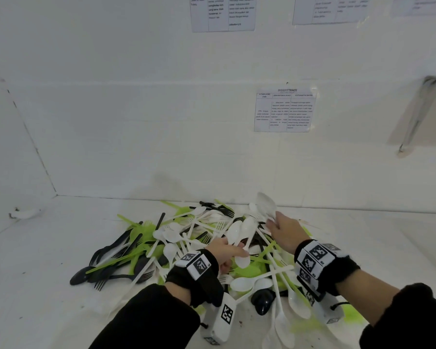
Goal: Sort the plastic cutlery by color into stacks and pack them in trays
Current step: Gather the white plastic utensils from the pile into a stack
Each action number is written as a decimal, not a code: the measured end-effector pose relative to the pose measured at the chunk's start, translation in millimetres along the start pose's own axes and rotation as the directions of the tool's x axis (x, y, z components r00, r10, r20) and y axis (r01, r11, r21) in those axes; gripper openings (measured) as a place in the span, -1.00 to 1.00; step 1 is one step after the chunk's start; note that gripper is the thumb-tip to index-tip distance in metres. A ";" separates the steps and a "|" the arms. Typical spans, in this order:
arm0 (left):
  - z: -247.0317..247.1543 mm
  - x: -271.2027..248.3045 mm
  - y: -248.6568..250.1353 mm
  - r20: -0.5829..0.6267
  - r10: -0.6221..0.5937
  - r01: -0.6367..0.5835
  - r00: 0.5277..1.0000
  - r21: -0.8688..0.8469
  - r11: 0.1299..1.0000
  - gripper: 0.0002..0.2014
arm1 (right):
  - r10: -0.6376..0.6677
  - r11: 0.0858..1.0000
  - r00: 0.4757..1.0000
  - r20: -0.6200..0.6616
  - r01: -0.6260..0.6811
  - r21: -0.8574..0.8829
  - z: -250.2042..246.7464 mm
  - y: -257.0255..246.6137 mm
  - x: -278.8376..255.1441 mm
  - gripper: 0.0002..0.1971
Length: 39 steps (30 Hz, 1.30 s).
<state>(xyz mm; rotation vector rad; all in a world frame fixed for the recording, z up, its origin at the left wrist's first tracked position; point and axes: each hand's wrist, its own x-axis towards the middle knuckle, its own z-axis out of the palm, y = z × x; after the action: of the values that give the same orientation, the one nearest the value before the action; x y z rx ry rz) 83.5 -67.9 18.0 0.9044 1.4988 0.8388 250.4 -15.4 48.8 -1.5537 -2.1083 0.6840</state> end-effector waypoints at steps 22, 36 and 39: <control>-16.9 10.9 9.3 -0.120 0.057 -0.093 0.991 -0.318 0.943 -0.70 | 0.034 0.997 0.997 -0.073 -0.038 -0.064 -2.5 -14.0 4.4 -0.69; 9.0 9.6 13.9 -0.124 0.195 -0.222 0.973 -0.262 0.939 -0.77 | 0.226 0.920 0.970 -0.087 -0.183 0.346 54.0 -45.8 25.9 -0.60; 4.5 8.3 13.2 -0.078 0.179 -0.195 0.981 -0.321 0.927 -0.81 | 0.220 0.896 0.975 -0.025 -0.192 0.400 56.6 -42.9 26.4 -0.77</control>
<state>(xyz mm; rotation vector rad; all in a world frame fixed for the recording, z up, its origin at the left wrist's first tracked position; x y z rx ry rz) 88.6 -54.4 25.6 0.7888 1.2747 1.2170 176.8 -8.3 32.2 -1.5512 -1.6359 1.0409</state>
